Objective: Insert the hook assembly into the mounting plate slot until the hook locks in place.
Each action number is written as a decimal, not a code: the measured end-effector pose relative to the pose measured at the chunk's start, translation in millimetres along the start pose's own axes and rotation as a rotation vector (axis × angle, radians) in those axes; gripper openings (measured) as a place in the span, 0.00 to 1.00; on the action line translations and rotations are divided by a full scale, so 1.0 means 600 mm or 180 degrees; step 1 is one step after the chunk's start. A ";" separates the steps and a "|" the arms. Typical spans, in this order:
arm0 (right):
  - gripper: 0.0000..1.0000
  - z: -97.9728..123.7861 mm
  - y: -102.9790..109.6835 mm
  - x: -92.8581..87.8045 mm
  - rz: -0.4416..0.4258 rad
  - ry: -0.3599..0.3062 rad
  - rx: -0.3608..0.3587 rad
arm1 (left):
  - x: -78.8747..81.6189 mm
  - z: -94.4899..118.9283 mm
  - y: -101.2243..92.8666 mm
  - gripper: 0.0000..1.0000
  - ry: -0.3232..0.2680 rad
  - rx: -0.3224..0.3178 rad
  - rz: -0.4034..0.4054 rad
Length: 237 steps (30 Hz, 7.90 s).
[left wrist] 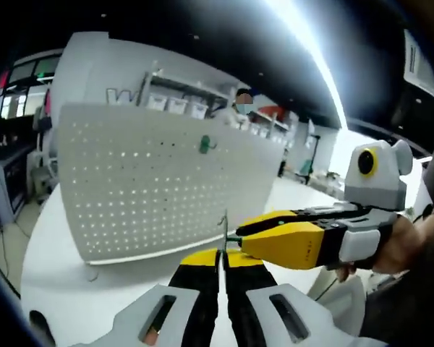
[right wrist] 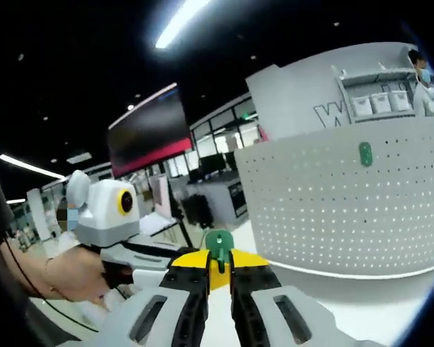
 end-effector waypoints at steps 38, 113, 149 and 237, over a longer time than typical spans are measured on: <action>0.00 -0.007 0.005 -0.005 0.0128 -0.0031 0.0016 | -0.012 0.004 0.006 0.04 -0.0108 -0.0032 -0.0257; 0.00 -0.007 -0.383 0.164 0.0828 -0.0718 -0.1950 | -0.023 0.014 0.086 1.00 0.0101 0.0549 -0.0252; 0.01 -0.036 -0.428 0.168 0.0991 -0.0793 -0.2335 | -0.043 0.013 0.111 0.95 0.0247 0.0682 -0.0219; 0.26 0.148 -0.248 -0.172 0.0473 0.1132 -0.0894 | -0.178 0.051 0.058 0.98 0.1325 0.0495 0.0178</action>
Point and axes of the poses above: the point that each gripper's makers call its tool centre point, and the gripper's own axes: z roughly backward along the fingers, y roughly to its left, x roughly out of its top, the point moved 5 cm from there along z, roughly backward along the fingers, and after that the axes turned 1 degree about -y, right-handed, at the moved point
